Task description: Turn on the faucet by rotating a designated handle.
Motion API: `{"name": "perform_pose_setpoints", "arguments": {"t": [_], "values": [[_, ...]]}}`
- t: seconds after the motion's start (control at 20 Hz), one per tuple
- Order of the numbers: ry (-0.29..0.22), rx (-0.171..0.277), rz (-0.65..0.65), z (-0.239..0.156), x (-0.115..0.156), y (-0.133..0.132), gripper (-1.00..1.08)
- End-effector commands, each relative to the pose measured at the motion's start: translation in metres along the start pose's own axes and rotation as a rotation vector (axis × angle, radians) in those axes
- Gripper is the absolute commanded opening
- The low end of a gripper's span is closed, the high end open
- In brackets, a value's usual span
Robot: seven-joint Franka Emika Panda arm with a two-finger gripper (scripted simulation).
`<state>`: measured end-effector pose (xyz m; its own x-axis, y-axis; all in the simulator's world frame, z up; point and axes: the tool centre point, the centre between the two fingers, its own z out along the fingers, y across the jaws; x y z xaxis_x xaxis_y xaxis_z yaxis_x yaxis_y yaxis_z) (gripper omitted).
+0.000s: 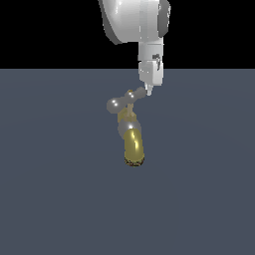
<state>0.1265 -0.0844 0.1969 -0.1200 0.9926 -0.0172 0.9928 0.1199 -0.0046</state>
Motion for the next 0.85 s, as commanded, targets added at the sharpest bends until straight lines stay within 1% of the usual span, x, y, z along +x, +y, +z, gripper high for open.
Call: {"name": "perform_pose_setpoints", "arguments": {"t": [0.0,0.7,0.75,0.8], "values": [[0.0,0.0,0.0,0.0,0.0,0.0,-1.0],[0.016,-0.005,-0.04,-0.002,0.122,0.016,-1.0],[0.017,-0.005,-0.043,-0.002,0.129,0.017,-1.0],[0.017,-0.005,-0.043,-0.002,0.129,0.017,-1.0]]}}
